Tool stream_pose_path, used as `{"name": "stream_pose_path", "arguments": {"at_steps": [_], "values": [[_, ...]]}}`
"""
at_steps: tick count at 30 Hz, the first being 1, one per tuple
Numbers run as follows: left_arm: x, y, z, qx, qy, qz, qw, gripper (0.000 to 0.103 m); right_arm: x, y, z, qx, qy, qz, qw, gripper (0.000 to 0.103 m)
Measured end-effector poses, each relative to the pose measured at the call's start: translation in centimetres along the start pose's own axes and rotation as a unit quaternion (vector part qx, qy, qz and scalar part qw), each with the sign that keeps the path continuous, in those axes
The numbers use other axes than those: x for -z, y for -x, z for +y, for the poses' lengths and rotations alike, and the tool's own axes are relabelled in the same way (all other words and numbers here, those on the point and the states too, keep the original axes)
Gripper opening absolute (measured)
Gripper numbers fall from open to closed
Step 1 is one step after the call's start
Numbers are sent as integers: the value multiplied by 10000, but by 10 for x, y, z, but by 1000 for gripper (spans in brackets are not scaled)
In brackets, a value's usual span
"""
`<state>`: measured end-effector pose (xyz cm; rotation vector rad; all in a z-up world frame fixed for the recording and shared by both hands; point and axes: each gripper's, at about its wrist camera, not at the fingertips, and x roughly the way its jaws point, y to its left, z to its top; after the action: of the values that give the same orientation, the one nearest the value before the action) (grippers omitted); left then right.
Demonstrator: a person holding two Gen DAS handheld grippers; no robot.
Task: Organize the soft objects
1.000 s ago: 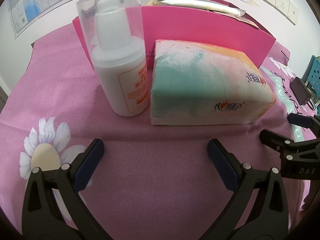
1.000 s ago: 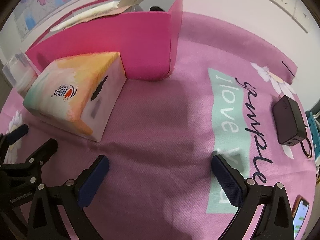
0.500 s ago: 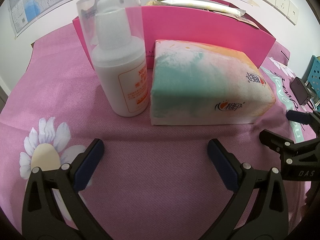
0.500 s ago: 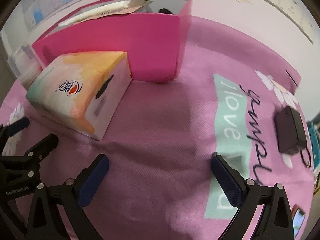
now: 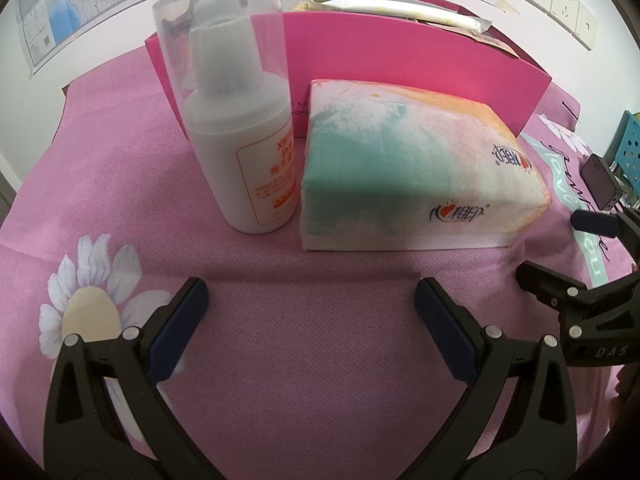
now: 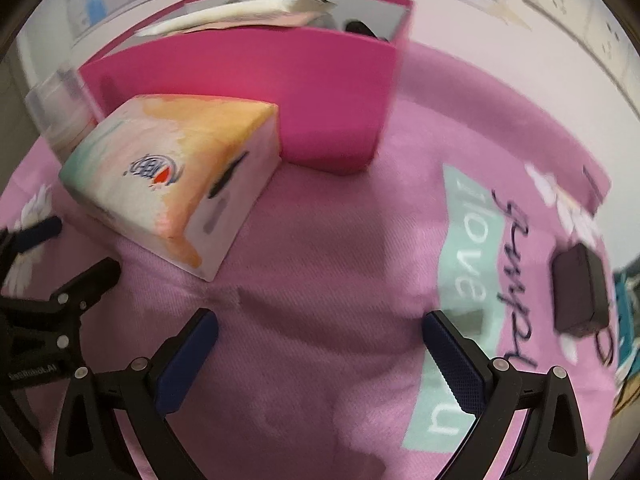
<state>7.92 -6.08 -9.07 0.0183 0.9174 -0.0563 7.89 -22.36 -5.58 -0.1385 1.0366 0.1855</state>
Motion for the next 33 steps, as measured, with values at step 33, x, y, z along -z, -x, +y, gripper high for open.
{"name": "stream_pose_path", "arguments": {"at_steps": [33], "values": [[0, 1, -1, -9, 16, -1, 10000, 103, -17, 10, 57, 770, 253, 468, 9956, 103]]}}
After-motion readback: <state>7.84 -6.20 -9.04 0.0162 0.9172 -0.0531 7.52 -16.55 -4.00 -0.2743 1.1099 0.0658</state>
